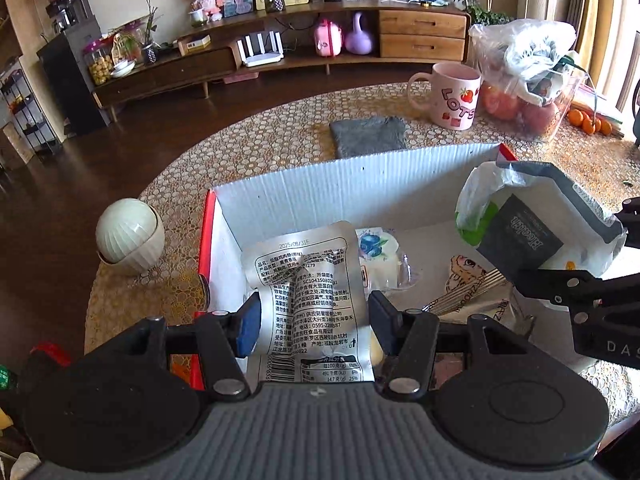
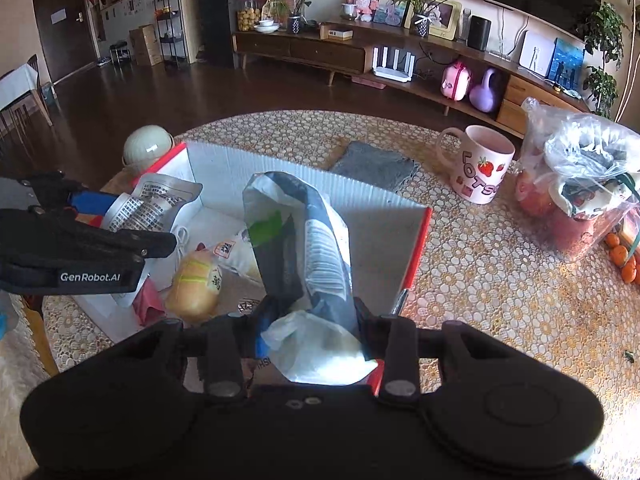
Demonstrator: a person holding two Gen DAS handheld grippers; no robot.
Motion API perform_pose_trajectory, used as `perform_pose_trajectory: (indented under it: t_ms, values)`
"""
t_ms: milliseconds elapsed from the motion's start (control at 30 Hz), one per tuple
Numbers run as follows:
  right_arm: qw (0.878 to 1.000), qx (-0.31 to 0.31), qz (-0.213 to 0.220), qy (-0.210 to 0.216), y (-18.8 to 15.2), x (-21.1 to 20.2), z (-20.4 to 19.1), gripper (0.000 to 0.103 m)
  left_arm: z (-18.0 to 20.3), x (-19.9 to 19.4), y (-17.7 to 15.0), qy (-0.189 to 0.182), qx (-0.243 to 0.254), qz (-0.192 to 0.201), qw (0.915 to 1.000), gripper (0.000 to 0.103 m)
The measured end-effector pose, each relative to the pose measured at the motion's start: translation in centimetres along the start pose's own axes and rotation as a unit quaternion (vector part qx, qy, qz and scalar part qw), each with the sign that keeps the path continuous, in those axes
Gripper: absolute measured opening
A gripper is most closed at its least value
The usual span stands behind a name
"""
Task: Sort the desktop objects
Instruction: 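Carry medicine packet with left tool into red box while right carries tissue pack, then open left tool to drop medicine packet while right tool releases tissue pack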
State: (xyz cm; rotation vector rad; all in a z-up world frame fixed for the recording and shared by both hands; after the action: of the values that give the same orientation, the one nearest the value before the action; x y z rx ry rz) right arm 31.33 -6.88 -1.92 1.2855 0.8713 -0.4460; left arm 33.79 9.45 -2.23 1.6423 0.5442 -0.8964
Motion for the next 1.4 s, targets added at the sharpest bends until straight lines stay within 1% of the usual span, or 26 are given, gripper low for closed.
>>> perform_pose_trajectory:
  t_ms: [100,267,600,733,800,1100,1167,1200,1267,1300,1333,1400]
  values:
    - [1.0,-0.014,-0.006,-0.006,-0.4,0.8,-0.4,0.038,0.0,0.8,-0.3,-0.001,0.004,-0.008,1.0,0.055]
    - [1.0,-0.018,-0.017,-0.008,-0.7,1.6,-0.9,0.038,-0.2,2.0,-0.5,0.001,0.007,-0.019,0.9998,0.055]
    - [0.999,-0.037,-0.036,-0.006,-2.2,2.6,-1.9,0.038,-0.1,3.4,-1.5,-0.003,0.013,-0.042,0.999,0.055]
    - [0.998,-0.042,-0.036,-0.01,-2.6,2.6,-2.2,0.039,0.0,3.9,-1.9,-0.005,0.014,-0.051,0.9986,0.055]
    - [0.999,-0.041,-0.035,-0.009,-2.6,2.5,-2.2,0.04,0.1,4.2,-2.2,-0.005,0.013,-0.056,0.9983,0.055]
    - [0.999,-0.042,-0.031,-0.004,-2.7,2.1,-1.8,0.047,0.3,4.3,-2.7,-0.009,0.01,-0.056,0.9983,0.057]
    - [0.999,-0.045,-0.027,-0.002,-2.8,1.7,-1.7,0.051,0.4,4.3,-2.8,-0.012,0.009,-0.057,0.9982,0.057]
    - [0.999,-0.048,-0.025,-0.004,-2.9,1.5,-1.7,0.053,0.4,4.2,-2.8,-0.014,0.008,-0.057,0.9982,0.058]
    - [0.998,-0.055,-0.021,-0.003,-3.0,1.2,-1.7,0.054,0.6,4.2,-2.9,-0.017,0.008,-0.057,0.9982,0.065]
    - [0.998,-0.056,-0.021,0.0,-3.1,1.0,-1.7,0.054,0.7,4.2,-3.0,-0.018,0.007,-0.055,0.9983,0.071]
    - [0.998,-0.055,-0.02,0.001,-3.1,0.8,-1.7,0.055,0.8,4.1,-3.0,-0.018,0.008,-0.052,0.9984,0.074]
    - [0.998,-0.052,-0.02,0.006,-3.2,0.3,-1.6,0.058,1.0,4.0,-3.2,-0.015,0.009,-0.049,0.9986,0.074]
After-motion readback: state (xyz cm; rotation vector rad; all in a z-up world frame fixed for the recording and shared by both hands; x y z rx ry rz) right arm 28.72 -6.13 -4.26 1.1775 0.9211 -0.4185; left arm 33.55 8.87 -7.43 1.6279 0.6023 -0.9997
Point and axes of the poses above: each gripper's, at about its wrist camera, not at the fingertips, and x roughly the way its jaws point, z to its right, y to its top, the point moved 4 cm from there along x, roughly the way its jaws point, and after that the axes turned 3 degrees about -y, right-handed, at the moved point
